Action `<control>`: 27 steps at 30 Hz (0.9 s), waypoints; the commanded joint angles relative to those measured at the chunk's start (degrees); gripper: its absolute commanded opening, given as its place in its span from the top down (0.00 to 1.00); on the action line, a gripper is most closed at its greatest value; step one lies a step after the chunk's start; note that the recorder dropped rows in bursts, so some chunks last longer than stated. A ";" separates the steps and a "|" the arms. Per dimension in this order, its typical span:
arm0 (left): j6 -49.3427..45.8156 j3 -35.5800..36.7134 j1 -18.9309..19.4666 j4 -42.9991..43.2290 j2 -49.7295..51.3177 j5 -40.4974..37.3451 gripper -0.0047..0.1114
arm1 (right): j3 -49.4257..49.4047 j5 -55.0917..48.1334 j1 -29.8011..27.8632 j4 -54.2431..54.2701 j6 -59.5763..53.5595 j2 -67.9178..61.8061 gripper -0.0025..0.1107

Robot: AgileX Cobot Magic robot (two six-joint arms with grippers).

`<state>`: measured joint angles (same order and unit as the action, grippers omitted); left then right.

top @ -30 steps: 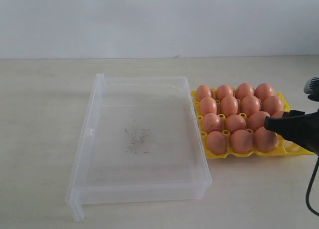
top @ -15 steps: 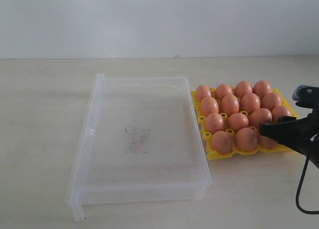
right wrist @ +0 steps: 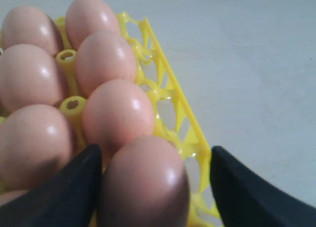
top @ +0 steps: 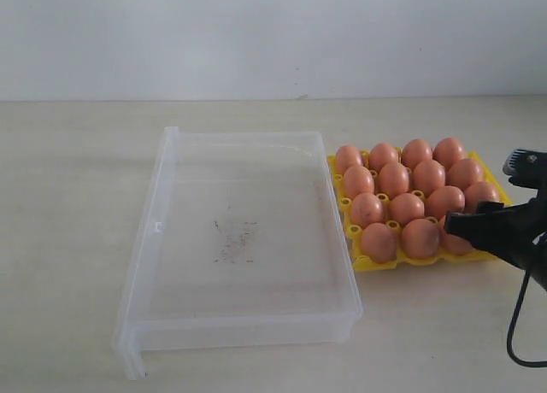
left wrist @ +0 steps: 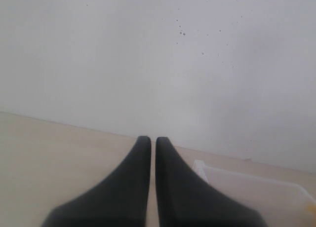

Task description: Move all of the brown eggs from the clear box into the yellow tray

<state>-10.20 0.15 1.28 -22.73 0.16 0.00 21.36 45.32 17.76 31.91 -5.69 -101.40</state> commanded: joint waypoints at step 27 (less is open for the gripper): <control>-0.43 -0.15 -0.45 -0.19 -0.16 0.00 0.93 | -0.61 -9.74 0.78 -5.38 0.76 24.52 0.59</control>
<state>-10.20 0.15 1.28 -22.73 0.16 0.00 21.17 37.01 17.79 29.89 -6.57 -79.45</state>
